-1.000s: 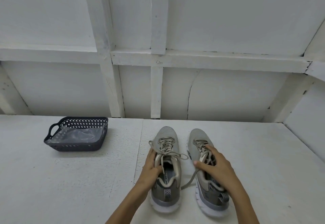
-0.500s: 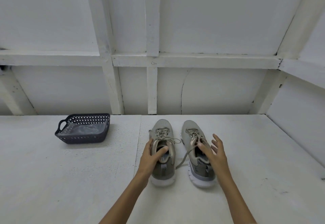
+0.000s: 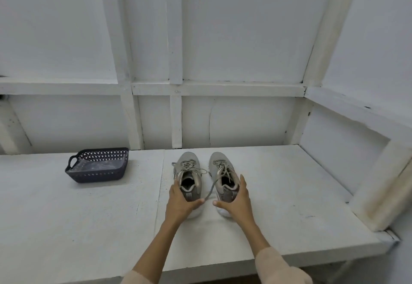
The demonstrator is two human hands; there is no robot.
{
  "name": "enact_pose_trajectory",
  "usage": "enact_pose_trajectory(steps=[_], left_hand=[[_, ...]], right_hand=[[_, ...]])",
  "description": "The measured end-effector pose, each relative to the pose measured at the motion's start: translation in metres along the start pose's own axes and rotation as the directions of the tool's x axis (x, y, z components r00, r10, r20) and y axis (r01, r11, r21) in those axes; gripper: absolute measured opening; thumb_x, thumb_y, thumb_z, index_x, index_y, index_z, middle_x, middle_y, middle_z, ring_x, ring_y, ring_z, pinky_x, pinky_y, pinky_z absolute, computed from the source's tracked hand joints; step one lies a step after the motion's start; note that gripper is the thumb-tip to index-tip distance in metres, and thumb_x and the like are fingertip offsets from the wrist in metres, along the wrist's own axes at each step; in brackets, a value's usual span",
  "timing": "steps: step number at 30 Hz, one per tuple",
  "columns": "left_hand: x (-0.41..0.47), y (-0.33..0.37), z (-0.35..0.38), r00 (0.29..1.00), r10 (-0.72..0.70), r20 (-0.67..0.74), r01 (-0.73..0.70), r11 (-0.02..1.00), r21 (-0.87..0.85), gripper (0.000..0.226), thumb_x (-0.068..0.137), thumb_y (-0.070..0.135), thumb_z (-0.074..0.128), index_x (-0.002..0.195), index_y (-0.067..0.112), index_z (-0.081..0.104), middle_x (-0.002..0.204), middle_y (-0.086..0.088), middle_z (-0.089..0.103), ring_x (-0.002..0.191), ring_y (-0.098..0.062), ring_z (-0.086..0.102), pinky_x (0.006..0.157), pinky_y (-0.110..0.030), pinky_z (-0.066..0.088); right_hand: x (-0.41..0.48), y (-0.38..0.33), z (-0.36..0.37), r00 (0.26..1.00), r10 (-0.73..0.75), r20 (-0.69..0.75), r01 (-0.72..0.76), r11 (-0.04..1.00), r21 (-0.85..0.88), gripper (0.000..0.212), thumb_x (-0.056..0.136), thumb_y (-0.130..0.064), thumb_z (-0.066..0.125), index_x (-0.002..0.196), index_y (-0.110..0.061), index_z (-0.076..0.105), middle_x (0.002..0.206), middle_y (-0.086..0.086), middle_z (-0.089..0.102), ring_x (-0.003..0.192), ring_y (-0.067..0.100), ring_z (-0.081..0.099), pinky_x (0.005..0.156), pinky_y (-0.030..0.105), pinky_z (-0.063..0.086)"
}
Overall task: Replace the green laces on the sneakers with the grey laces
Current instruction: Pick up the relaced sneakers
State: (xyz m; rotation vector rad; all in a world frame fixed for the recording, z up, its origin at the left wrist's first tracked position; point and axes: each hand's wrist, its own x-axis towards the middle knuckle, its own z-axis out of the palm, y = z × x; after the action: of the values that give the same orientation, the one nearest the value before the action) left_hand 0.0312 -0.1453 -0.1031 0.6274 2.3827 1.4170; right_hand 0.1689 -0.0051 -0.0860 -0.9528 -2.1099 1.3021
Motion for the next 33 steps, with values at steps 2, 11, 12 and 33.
enact_pose_trajectory(steps=[2, 11, 12, 33], left_hand=[[-0.021, 0.020, -0.004, 0.999, 0.013, -0.032, -0.012, 1.000, 0.017, 0.120, 0.050, 0.056, 0.088, 0.146, 0.019, 0.027, 0.145, -0.002, 0.039, 0.131, -0.024, 0.044, 0.101, -0.040, 0.044], [-0.010, 0.005, 0.018, 0.975, -0.004, -0.223, -0.028, 0.990, -0.138, 0.125, 0.050, 0.035, 0.095, 0.149, 0.020, 0.021, 0.147, -0.005, 0.039, 0.133, -0.025, 0.042, 0.099, -0.036, 0.041], [-0.008, 0.001, 0.019, 0.969, -0.020, -0.245, -0.021, 0.986, -0.165, 0.126, 0.048, 0.032, 0.096, 0.149, 0.021, 0.021, 0.145, -0.005, 0.044, 0.131, -0.025, 0.045, 0.097, -0.034, 0.041], [-0.131, 0.119, 0.035, 0.849, 0.059, -0.526, -0.156, 0.977, -0.142, 0.085, 0.056, 0.028, 0.086, 0.132, 0.034, 0.048, 0.114, 0.010, 0.066, 0.104, -0.014, 0.063, 0.076, -0.020, 0.043]], right_hand=[[0.000, 0.006, 0.003, 0.999, 0.032, -0.026, -0.030, 0.998, 0.046, 0.137, 0.053, -0.026, 0.095, 0.154, -0.026, 0.003, 0.155, 0.008, 0.029, 0.138, 0.023, 0.037, 0.106, 0.031, 0.037], [0.016, 0.026, 0.024, 0.981, 0.049, -0.188, -0.019, 0.987, 0.162, 0.138, 0.047, -0.020, 0.097, 0.152, -0.040, 0.009, 0.154, 0.002, 0.030, 0.139, 0.021, 0.035, 0.107, 0.039, 0.039], [0.019, 0.031, 0.025, 0.982, 0.063, -0.180, -0.031, 0.984, 0.175, 0.135, 0.048, -0.017, 0.096, 0.152, -0.040, 0.012, 0.152, 0.002, 0.035, 0.137, 0.021, 0.039, 0.105, 0.037, 0.040], [-0.055, -0.035, -0.059, 0.949, -0.183, -0.257, 0.214, 0.972, 0.095, 0.091, 0.058, -0.023, 0.089, 0.137, -0.027, 0.044, 0.120, 0.008, 0.061, 0.112, 0.030, 0.054, 0.088, 0.040, 0.050]])
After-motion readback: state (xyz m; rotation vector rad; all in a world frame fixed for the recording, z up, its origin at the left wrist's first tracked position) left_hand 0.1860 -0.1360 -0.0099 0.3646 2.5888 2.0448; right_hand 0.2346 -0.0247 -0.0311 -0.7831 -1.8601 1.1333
